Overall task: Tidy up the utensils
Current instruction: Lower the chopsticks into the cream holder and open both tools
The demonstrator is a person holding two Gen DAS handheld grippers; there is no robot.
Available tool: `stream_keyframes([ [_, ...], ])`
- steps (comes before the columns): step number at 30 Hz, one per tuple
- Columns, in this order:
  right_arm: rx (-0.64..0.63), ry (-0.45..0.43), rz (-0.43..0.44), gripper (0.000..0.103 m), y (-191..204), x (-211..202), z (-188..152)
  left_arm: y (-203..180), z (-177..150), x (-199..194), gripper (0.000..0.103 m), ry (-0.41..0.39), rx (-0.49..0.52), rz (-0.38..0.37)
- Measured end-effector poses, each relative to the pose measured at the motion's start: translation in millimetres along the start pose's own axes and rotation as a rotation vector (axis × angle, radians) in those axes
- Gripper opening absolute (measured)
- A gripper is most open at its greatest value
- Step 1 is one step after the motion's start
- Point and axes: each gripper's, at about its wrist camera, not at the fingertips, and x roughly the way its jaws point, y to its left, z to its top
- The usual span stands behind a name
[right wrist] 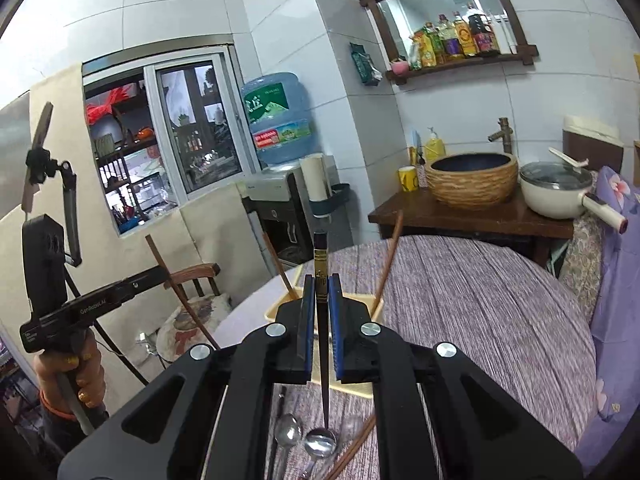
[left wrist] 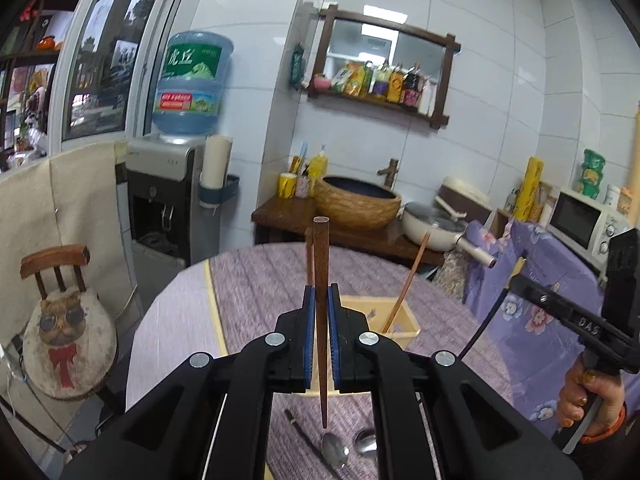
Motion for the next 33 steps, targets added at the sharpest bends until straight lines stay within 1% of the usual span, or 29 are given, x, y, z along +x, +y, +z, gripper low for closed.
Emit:
stream_keyframes([
  [3, -0.011, -0.033, 0.011, 0.008, 7, 0, 26, -7, 31, -7, 0.007, -0.052, 0.006, -0.017],
  [6, -0.023, -0.073, -0.001, 0.008, 13, 5, 54, -15, 61, -2, 0.007, -0.099, 0.004, -0.007],
  [10, -0.028, -0.103, -0.031, 0.008, 16, 20, 80, -23, 82, 19, 0.007, -0.122, 0.0, 0.031],
  [13, -0.047, -0.124, -0.067, 0.008, 18, 32, 87, -23, 87, 42, 0.007, -0.098, -0.01, 0.034],
  [17, -0.072, -0.132, -0.107, 0.008, 17, 50, 79, -21, 77, 69, 0.007, -0.065, -0.019, 0.056],
  [21, -0.044, -0.065, -0.115, 0.008, 6, 77, 53, -16, 55, 93, 0.007, -0.003, -0.033, 0.056],
  [26, -0.018, 0.003, -0.129, 0.008, -5, 102, 25, -15, 31, 110, 0.007, 0.04, -0.022, 0.075],
  [33, 0.007, 0.04, -0.15, 0.008, -17, 113, 5, -9, 8, 130, 0.007, 0.103, -0.032, 0.089],
])
